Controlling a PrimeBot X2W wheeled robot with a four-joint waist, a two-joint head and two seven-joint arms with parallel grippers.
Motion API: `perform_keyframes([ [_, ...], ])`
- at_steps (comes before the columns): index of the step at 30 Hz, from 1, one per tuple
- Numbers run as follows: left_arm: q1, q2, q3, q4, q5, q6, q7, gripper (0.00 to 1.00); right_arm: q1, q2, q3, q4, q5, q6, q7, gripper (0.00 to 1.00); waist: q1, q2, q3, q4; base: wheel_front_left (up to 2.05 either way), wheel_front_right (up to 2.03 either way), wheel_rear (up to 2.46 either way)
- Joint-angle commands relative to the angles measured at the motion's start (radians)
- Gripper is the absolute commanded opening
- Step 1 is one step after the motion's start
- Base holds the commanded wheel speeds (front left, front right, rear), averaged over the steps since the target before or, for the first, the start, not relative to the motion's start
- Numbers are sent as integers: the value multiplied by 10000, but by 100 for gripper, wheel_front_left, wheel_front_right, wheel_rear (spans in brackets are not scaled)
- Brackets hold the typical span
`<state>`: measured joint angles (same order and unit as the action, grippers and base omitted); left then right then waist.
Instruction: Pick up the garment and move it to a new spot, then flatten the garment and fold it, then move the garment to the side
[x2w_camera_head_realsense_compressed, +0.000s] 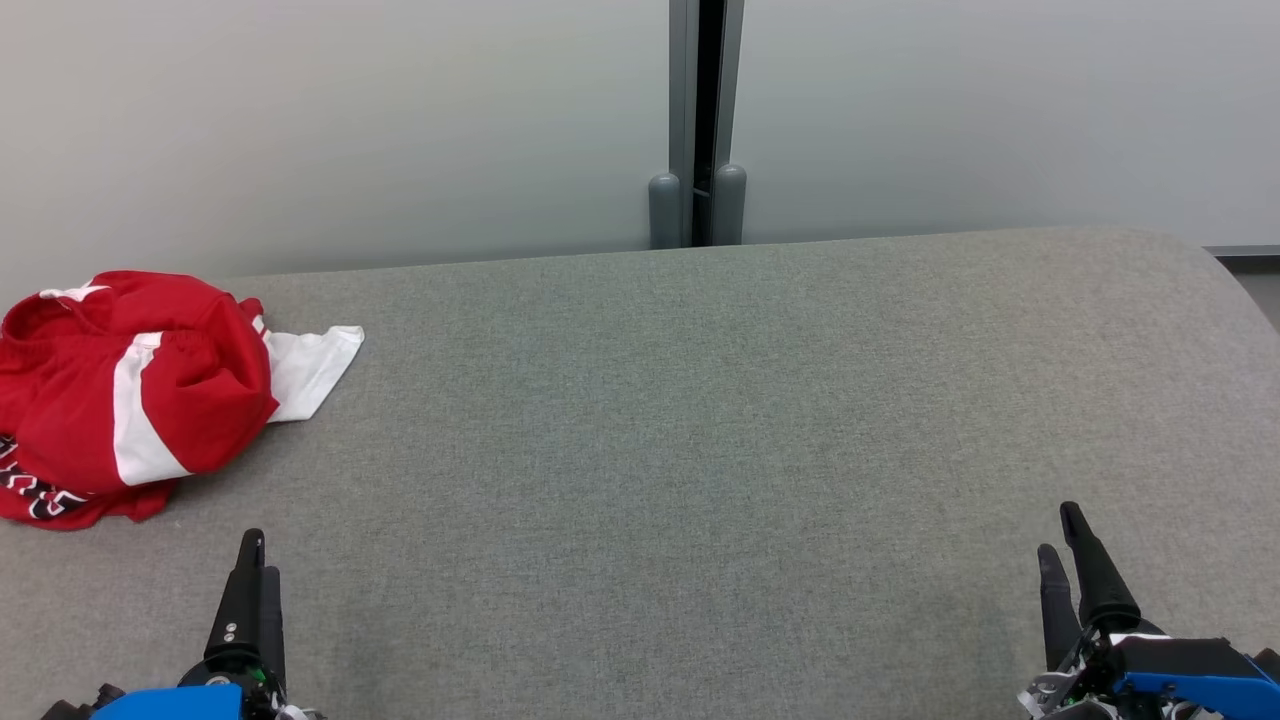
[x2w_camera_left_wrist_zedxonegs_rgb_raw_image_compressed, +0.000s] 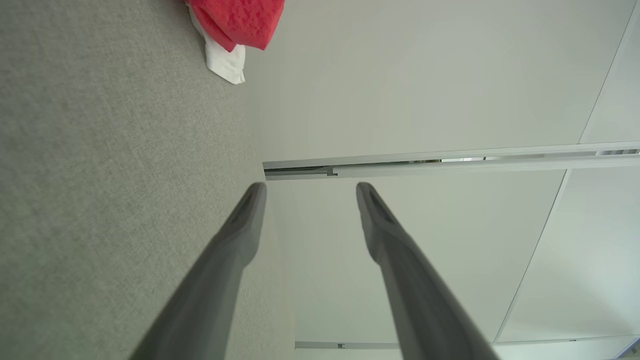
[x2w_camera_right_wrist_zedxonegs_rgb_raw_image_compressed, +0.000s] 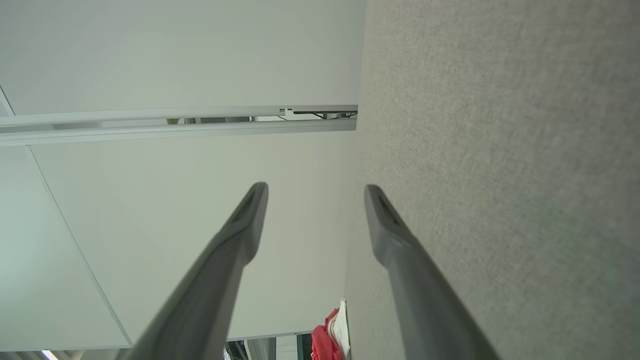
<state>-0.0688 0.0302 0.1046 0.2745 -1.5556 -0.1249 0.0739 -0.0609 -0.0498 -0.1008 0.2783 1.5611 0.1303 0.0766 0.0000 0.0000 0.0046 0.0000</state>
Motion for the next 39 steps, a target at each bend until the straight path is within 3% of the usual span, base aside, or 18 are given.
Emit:
perform_keyframes([
  [1,-256,92,23,-254,301,-15,-124,100,-250,-15,51,-252,-280,2,-138,100,0,0,3,0,0,0,0],
  [25,-407,140,-470,-1021,5561,692,-1140,100,-462,-30,988,-946,-5536,3,-1156,100,0,0,50,16,0,0,0],
  [39,-444,163,-711,-849,7862,804,-1615,100,-476,-28,1372,-603,-7503,3,-1634,100,0,0,27,37,0,0,0],
])
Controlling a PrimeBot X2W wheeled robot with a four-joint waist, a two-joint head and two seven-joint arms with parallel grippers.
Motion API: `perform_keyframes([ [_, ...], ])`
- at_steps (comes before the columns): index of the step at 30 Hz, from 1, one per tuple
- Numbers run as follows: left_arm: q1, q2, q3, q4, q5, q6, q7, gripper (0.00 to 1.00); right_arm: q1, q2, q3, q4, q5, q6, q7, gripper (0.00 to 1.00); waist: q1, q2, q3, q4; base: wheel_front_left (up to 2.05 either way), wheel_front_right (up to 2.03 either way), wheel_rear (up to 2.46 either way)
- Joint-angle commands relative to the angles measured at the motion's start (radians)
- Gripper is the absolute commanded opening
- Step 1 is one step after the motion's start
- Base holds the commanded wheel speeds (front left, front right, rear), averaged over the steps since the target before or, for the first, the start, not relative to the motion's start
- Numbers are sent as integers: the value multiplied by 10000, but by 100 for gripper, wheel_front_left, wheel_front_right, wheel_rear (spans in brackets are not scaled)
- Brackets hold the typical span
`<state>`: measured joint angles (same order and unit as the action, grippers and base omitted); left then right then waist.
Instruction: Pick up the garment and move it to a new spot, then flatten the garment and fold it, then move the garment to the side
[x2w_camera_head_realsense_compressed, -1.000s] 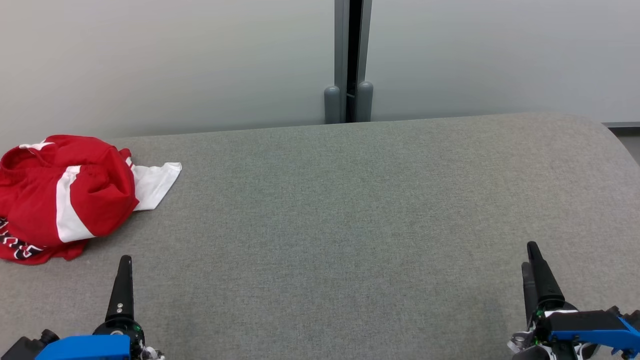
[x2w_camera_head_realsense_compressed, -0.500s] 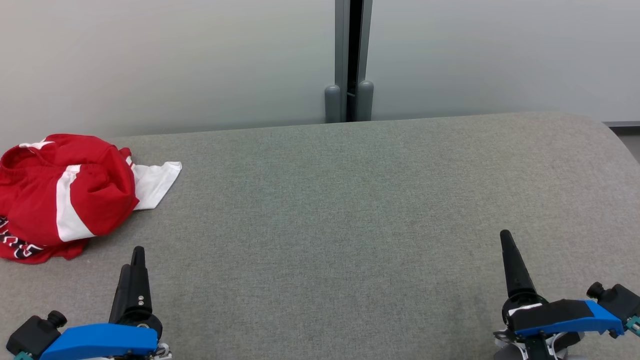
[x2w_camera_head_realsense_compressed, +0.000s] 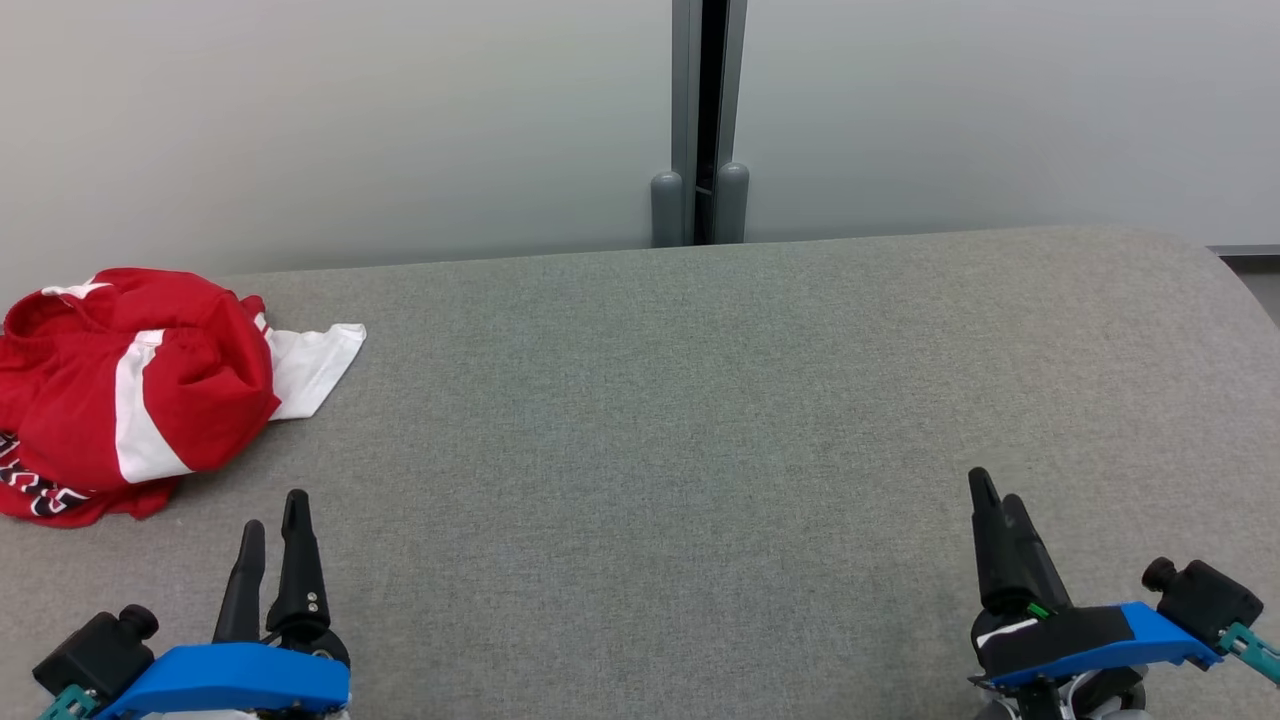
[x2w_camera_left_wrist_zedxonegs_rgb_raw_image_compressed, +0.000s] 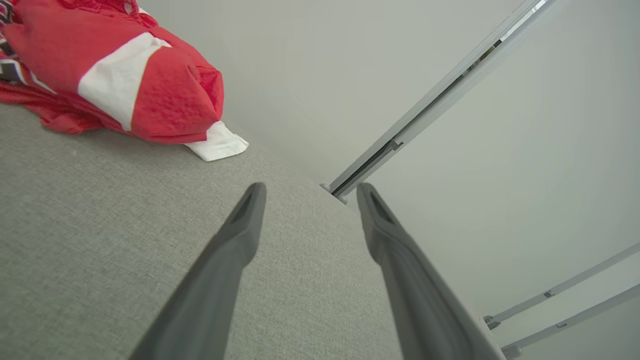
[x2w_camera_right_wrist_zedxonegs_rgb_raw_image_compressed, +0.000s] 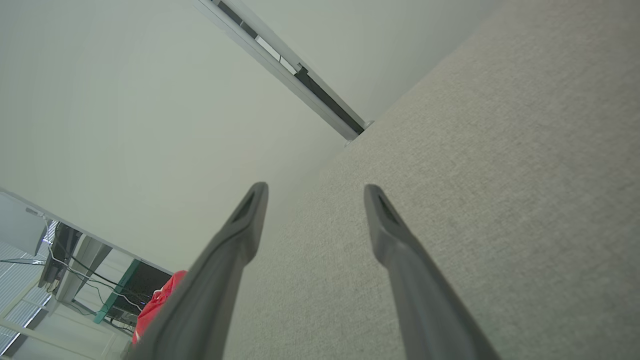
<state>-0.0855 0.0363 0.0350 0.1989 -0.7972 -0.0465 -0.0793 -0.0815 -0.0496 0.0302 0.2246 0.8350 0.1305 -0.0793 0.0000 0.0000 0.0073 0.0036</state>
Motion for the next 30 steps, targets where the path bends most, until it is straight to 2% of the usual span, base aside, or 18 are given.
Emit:
perform_keyframes([
  [1,-279,103,-30,-89,423,30,-120,100,-279,-30,89,-50,-372,2,-115,100,0,0,-2,3,0,0,0],
  [30,-361,149,-384,263,3755,291,-905,100,-384,-16,571,180,-3555,2,-902,100,0,0,-50,66,0,0,0],
])
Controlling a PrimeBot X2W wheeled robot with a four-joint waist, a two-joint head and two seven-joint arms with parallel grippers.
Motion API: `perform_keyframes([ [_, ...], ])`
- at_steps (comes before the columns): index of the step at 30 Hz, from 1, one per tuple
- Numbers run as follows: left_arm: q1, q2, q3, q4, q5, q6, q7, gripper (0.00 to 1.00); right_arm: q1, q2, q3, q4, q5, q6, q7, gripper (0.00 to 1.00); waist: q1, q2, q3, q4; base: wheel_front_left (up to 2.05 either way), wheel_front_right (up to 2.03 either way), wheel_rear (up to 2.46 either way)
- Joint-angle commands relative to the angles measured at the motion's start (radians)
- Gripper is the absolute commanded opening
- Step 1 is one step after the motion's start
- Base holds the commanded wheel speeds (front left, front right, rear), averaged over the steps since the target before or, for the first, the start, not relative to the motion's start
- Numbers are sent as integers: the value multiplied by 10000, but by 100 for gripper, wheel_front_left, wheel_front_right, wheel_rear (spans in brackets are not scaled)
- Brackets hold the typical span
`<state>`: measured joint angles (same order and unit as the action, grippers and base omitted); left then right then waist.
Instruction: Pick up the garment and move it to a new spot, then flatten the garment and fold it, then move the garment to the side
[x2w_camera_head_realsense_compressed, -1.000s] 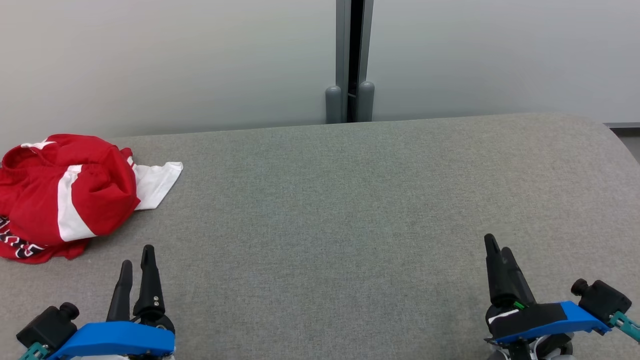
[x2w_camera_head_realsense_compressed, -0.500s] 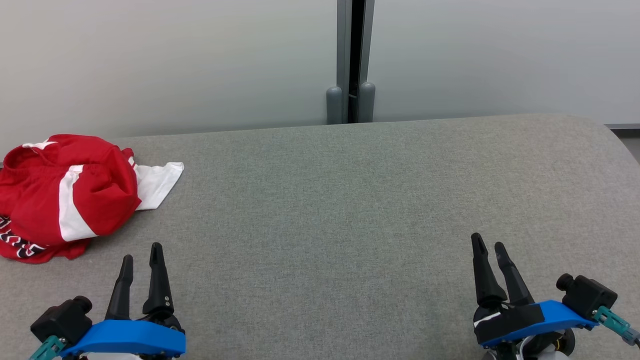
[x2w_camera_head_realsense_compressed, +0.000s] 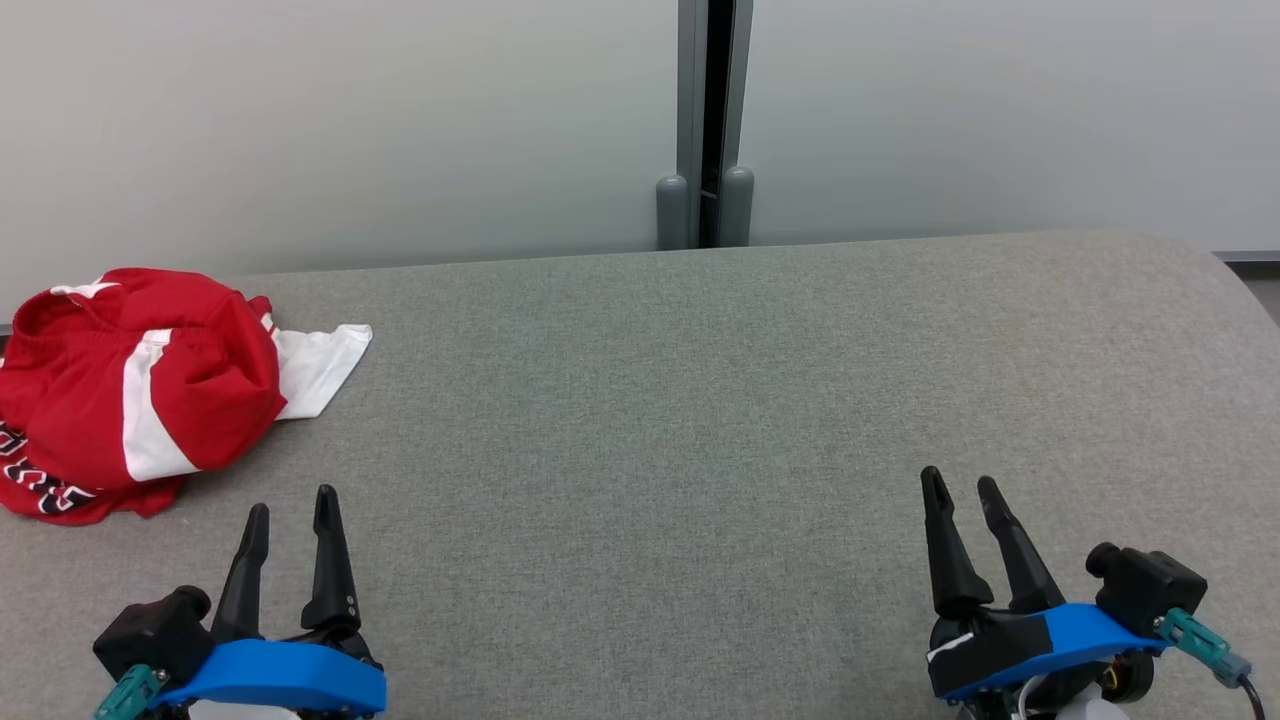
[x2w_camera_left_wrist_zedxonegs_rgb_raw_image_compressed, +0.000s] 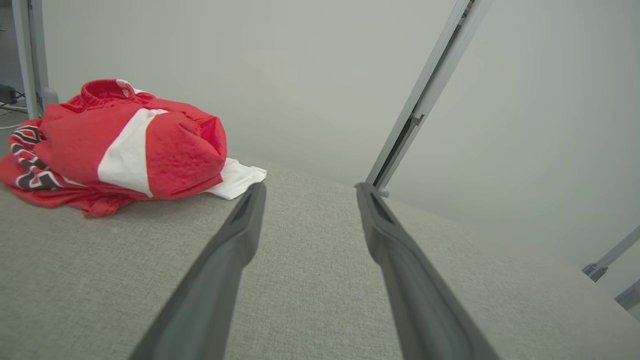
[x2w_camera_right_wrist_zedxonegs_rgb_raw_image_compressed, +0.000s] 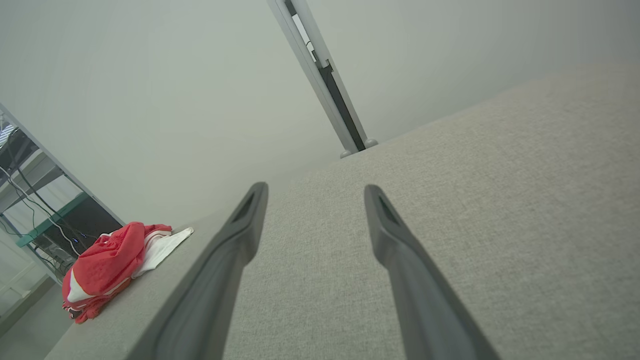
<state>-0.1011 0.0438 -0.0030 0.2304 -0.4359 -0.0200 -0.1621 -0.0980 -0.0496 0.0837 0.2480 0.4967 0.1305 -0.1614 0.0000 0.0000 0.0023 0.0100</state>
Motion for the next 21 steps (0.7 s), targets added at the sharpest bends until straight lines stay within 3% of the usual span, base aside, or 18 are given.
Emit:
perform_keyframes([
  [1,-208,79,-13,-41,253,44,-98,100,-222,-16,45,-47,-272,2,-105,100,0,0,1,5,0,0,0],
  [21,-259,107,-136,200,2058,202,-547,100,-282,-14,166,67,-2131,2,-556,100,0,0,9,41,0,0,0],
])
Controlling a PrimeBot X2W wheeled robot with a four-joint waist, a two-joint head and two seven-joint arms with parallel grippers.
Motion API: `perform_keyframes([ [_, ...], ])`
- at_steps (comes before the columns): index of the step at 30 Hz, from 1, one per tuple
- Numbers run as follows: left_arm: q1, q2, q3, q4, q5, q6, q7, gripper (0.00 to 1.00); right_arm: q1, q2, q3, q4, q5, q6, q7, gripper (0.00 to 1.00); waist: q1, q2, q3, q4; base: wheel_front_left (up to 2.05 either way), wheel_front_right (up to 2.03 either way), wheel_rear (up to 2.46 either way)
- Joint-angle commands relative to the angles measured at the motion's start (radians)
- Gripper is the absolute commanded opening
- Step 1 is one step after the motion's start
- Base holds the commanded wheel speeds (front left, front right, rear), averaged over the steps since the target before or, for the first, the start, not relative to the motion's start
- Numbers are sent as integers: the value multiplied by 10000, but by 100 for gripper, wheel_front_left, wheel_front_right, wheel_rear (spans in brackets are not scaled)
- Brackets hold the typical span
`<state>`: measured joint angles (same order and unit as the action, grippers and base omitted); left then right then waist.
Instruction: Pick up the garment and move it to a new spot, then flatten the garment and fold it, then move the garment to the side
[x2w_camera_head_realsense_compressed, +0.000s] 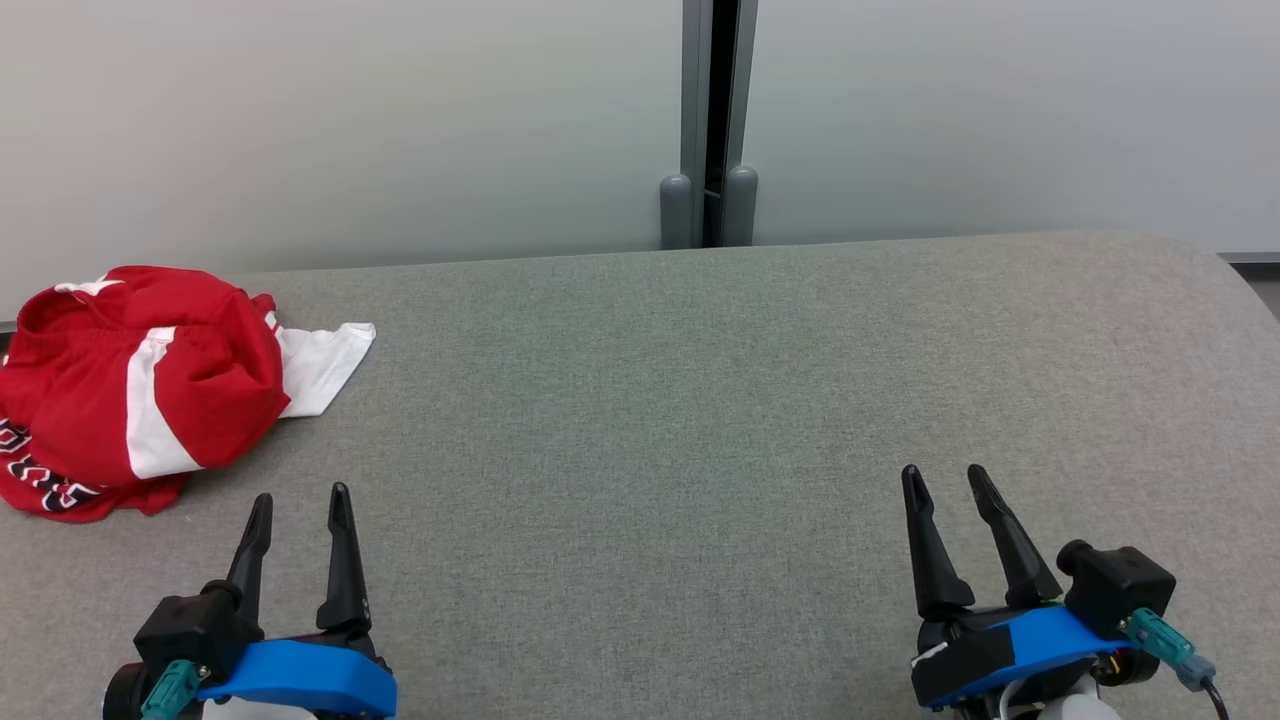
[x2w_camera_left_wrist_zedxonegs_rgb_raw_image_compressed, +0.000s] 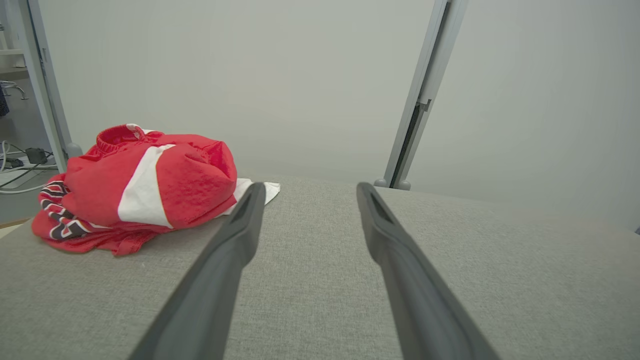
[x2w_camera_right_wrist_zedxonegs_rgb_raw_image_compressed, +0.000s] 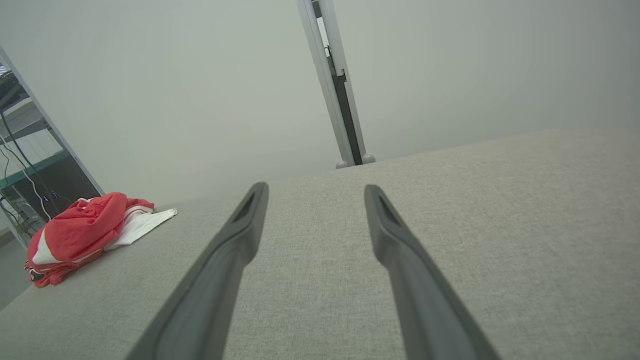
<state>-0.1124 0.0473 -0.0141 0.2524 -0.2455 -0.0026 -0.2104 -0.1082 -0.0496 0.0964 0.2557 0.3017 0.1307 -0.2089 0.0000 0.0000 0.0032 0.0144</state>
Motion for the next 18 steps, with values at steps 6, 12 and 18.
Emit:
perform_keyframes([
  [6,-168,77,-55,60,618,80,-185,100,-193,-14,90,11,-639,0,-205,100,0,0,-2,-4,0,0,0],
  [12,-182,81,-63,136,1074,94,-310,100,-188,-13,132,70,-1078,0,-327,100,0,0,2,-6,0,0,0],
  [18,-197,82,-68,217,1465,82,-408,100,-229,-13,163,135,-1509,0,-422,100,0,0,-23,-8,0,0,0],
])
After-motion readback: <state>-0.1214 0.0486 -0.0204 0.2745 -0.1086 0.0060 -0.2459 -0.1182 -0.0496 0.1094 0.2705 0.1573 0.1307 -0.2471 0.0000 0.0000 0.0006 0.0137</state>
